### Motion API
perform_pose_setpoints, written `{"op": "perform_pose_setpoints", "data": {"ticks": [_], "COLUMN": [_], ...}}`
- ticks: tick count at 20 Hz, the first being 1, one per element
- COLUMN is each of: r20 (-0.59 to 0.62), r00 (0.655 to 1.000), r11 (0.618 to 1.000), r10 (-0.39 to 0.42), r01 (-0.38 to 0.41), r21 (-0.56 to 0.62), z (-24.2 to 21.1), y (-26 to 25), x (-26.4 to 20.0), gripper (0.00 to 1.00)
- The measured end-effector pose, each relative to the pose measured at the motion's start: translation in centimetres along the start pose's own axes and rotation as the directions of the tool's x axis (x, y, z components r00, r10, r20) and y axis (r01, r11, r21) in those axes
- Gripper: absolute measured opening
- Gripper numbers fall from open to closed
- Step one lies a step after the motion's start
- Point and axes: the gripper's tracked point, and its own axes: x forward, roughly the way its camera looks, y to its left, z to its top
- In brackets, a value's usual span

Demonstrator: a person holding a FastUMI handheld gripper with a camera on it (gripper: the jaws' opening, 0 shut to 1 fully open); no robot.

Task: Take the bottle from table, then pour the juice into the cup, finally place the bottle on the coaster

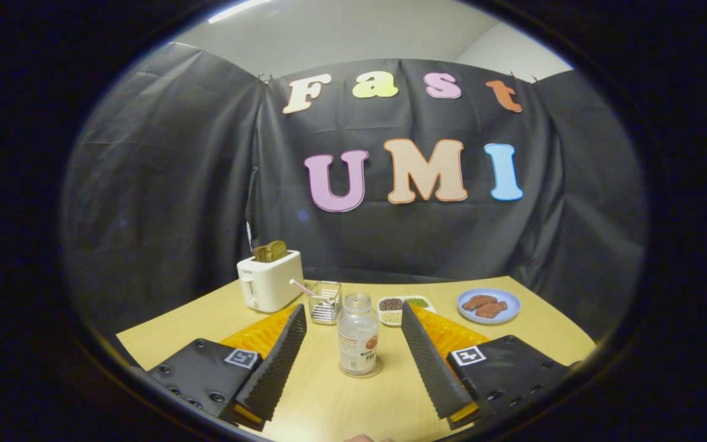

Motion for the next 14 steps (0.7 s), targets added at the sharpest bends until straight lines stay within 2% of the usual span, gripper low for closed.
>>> {"op": "perform_pose_setpoints", "data": {"ticks": [5, 14], "r20": [0.013, 0.011], "r00": [1.000, 0.999], "r11": [0.998, 0.997], "r10": [-0.026, -0.050], "r01": [0.027, 0.050], "r21": [-0.054, -0.061], "z": [2.5, 3.7], "y": [-1.1, -3.4], "x": [-1.6, -2.8], "gripper": [0.97, 0.97]}}
